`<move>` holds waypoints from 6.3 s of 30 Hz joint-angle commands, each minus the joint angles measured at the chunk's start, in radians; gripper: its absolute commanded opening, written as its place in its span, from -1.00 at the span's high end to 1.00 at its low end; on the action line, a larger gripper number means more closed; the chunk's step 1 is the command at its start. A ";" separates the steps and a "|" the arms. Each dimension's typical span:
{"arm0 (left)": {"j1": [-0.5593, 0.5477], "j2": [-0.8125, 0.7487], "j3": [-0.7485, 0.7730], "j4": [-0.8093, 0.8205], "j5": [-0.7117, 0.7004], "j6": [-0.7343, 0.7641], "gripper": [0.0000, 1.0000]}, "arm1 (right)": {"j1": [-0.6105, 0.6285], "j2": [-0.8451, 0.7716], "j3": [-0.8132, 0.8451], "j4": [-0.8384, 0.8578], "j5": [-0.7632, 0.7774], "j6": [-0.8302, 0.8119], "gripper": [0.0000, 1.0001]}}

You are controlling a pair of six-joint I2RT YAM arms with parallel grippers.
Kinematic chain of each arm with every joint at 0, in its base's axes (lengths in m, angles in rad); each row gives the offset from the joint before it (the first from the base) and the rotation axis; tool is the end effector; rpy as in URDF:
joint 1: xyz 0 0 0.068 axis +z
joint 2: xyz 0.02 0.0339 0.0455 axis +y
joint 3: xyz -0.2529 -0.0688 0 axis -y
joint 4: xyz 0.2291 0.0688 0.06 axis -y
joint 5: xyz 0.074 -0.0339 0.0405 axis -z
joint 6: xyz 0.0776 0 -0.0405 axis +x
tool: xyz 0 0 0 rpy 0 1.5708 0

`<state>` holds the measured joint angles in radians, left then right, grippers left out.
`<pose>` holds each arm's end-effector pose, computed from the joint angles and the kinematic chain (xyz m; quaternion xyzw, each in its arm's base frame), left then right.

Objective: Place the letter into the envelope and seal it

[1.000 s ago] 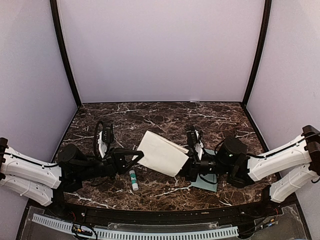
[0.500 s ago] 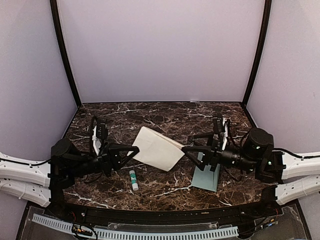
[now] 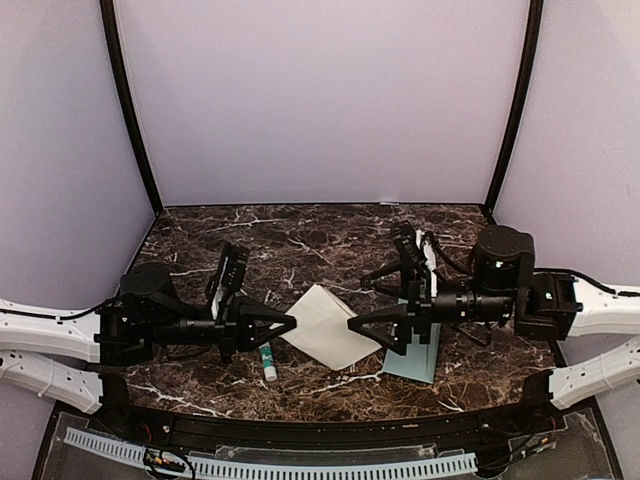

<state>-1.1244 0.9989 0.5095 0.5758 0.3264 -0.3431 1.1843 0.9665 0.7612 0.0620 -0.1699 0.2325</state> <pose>0.0900 -0.2457 0.2841 0.3647 0.5711 -0.5685 0.4665 0.0865 0.2474 0.3122 -0.3944 0.6440 0.4731 0.4536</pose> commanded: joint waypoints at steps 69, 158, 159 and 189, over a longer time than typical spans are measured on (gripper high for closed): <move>-0.005 0.038 -0.016 0.190 0.150 -0.061 0.83 | 0.006 0.244 0.070 0.431 -0.320 0.209 1.00; -0.096 1.571 1.565 -0.555 -0.385 -0.026 0.02 | -0.341 -0.327 -0.074 -0.333 0.759 0.268 1.00; -0.100 1.573 1.566 -0.554 -0.384 -0.021 0.17 | -0.341 -0.327 -0.075 -0.333 0.758 0.267 1.00; -0.147 0.886 0.699 -0.579 -0.281 0.872 0.98 | -0.341 -0.243 -0.118 -0.264 0.603 0.249 1.00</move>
<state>-1.2507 1.9934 1.3380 -0.0074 0.0315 0.2878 0.8494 0.7055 0.6640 -0.2642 0.4885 0.4870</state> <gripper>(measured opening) 0.015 0.005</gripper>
